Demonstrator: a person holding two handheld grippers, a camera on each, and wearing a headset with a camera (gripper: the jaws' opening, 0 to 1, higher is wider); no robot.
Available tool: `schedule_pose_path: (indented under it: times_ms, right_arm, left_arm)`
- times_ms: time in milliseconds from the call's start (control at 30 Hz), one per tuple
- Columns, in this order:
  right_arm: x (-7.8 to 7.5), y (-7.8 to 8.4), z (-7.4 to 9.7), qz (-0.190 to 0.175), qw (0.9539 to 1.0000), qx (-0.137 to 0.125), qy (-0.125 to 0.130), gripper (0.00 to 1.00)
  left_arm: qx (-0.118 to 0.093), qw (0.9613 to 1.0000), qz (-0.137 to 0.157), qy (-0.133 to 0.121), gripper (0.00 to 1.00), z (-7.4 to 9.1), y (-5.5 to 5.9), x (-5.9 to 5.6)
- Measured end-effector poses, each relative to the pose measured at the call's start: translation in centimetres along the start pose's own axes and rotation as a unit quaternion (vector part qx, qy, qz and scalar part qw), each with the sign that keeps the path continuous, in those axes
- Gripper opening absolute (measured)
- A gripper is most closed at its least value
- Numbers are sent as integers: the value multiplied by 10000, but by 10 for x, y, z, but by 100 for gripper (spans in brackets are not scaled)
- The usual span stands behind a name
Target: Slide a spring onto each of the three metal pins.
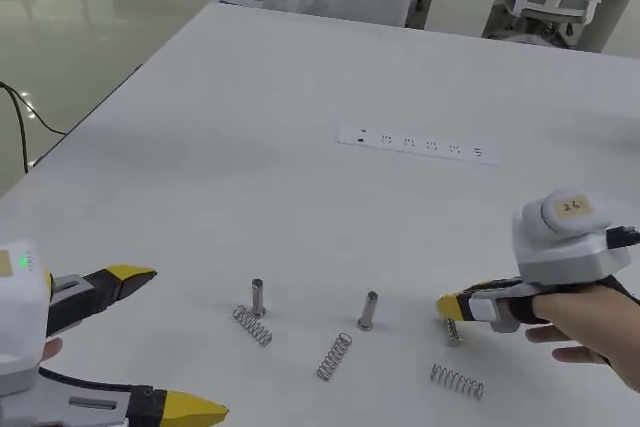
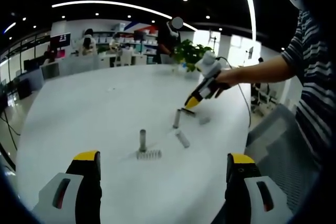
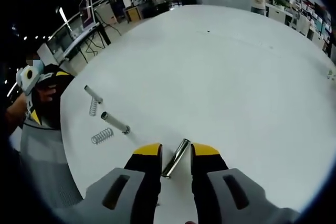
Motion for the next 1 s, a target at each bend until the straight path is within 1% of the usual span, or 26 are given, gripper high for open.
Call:
schedule_pose_path:
  times_ms: [133,233,300,433,500,633,700,733,767,800,833,933,1000]
  right_arm:
    - [-6,1,-6,-140,9997,76,160,18]
    - [-7,2,-7,-309,9992,135,209,15]
    - [-7,2,-9,-323,9991,131,233,14]
    - [-7,3,-13,-423,9984,215,316,12]
    - [-7,4,-13,-452,9979,237,396,10]
    - [-8,2,-15,-529,9973,214,468,8]
    - [-9,1,-14,-644,9964,207,509,7]
    - [-8,1,-14,-845,9953,162,438,6]
    - [-6,2,-14,-1036,9941,115,311,6]
    - [-7,3,-14,-1205,9922,102,316,5]
    - [-8,4,-15,-1271,9914,39,291,5]
    - [-4,6,-12,-1218,9922,22,269,5]
    - [0,6,-14,-1115,9935,54,210,5]
  left_arm:
    - [3,10000,1,-7,97,1,1,0]
    - [1,10000,19,-13,97,2,1,0]
    - [7,10000,29,-24,97,3,2,0]
    - [16,10000,47,-34,97,4,4,0]
    - [22,10000,51,-39,97,4,5,0]
    - [26,10000,76,-47,97,5,6,0]
    - [48,10000,71,-38,97,4,7,-1]
    - [51,10000,73,-35,97,4,7,-1]
    - [48,10000,78,-30,97,4,7,-2]
    - [46,10000,80,-26,97,4,7,-2]
    - [42,10000,78,-22,97,3,7,-2]
    - [37,10000,73,-13,97,3,7,-3]
    - [33,10000,76,-7,97,3,6,-3]
Point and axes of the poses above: the centre of the closed fingertips' face, and the gripper's own axes: z roughly backward along the fingers, x roughly to its left, y roughly out of its underside, the point moved 9 cm from there along z, roughly backward along the fingers, and after that the axes turned 10 degrees about -y, right-handed, at the moved point
